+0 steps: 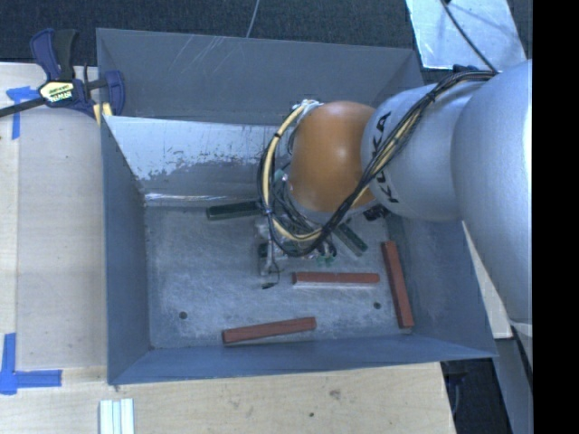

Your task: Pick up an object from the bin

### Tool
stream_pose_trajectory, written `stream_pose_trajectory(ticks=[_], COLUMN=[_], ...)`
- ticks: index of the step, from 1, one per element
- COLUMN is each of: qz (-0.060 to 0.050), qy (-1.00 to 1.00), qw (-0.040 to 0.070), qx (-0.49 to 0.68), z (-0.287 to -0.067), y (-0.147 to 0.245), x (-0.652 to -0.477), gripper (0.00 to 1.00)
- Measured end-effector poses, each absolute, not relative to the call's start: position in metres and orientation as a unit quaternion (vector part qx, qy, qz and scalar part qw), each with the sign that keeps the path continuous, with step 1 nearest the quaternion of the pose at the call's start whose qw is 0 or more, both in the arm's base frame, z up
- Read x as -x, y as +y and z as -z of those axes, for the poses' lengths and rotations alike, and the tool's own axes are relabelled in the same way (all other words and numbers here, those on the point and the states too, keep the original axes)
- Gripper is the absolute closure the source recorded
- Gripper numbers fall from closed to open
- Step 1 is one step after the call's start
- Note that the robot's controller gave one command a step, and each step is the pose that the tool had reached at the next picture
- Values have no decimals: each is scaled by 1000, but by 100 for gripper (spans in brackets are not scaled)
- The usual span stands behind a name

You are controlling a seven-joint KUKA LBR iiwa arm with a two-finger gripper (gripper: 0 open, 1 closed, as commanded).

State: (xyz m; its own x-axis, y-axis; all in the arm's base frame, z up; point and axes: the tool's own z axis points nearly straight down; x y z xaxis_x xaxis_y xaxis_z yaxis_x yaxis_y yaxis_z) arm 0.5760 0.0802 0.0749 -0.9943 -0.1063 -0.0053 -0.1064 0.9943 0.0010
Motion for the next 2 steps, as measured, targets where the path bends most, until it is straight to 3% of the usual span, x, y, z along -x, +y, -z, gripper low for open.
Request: stream_pose_trajectory(ticks=[1, 2], qz=[-1, 0], qy=[999, 999], qw=[3, -3], qx=[53, 46], z=[-75, -118], y=[80, 76], x=[-576, -562], gripper=[100, 100])
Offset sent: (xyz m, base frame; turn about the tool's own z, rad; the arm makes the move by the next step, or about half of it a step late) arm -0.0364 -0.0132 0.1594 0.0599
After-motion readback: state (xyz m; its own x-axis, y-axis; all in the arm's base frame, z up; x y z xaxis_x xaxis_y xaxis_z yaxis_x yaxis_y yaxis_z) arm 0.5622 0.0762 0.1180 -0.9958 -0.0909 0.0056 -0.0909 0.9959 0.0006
